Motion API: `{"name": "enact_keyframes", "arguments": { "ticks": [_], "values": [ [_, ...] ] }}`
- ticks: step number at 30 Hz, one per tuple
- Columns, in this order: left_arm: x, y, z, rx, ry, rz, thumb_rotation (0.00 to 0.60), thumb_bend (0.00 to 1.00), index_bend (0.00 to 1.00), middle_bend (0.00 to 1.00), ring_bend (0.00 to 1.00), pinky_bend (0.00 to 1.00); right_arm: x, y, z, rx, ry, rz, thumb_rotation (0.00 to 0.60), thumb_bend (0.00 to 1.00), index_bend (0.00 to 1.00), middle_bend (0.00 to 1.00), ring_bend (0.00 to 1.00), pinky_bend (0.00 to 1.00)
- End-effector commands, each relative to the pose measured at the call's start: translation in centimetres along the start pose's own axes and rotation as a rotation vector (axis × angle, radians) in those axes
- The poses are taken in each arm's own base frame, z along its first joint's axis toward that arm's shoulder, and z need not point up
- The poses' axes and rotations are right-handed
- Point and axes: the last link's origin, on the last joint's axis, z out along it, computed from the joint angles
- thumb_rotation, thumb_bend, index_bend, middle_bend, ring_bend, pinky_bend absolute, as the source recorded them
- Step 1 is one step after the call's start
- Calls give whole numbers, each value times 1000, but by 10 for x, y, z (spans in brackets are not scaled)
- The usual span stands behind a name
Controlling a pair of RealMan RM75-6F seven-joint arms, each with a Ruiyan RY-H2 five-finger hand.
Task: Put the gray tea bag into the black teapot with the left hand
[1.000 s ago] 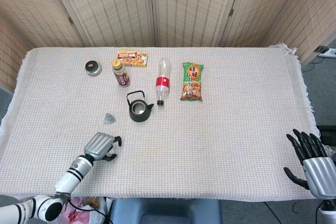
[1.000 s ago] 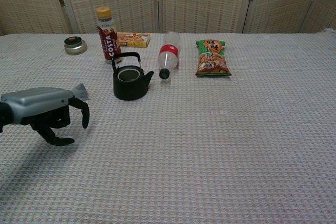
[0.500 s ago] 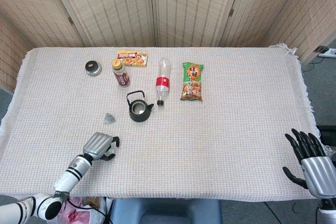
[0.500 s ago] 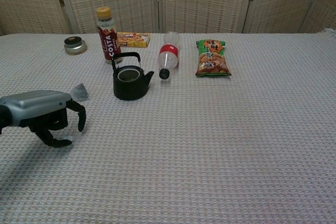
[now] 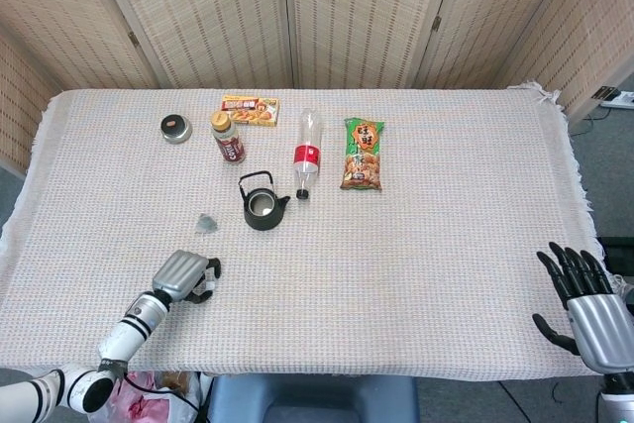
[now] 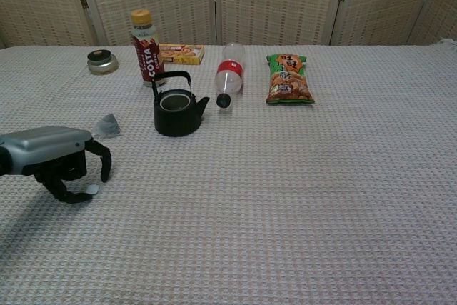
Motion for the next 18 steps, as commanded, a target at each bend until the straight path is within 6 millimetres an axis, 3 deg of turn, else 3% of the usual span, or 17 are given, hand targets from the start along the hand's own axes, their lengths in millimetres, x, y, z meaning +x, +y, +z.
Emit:
{"name": "enact_keyframes", "arguments": {
  "ticks": [1, 18],
  "values": [
    [0, -2, 1, 3, -2, -3, 600, 350, 477, 1000, 1000, 1000, 0, 0, 1, -2, -2, -1, 600, 185, 0, 0, 0, 0],
    [-1, -7, 4, 3, -11, -17, 600, 385, 532, 1000, 1000, 1000, -1, 1, 4, -11, -6, -7, 600, 185, 0, 0, 0, 0]
  ]
}}
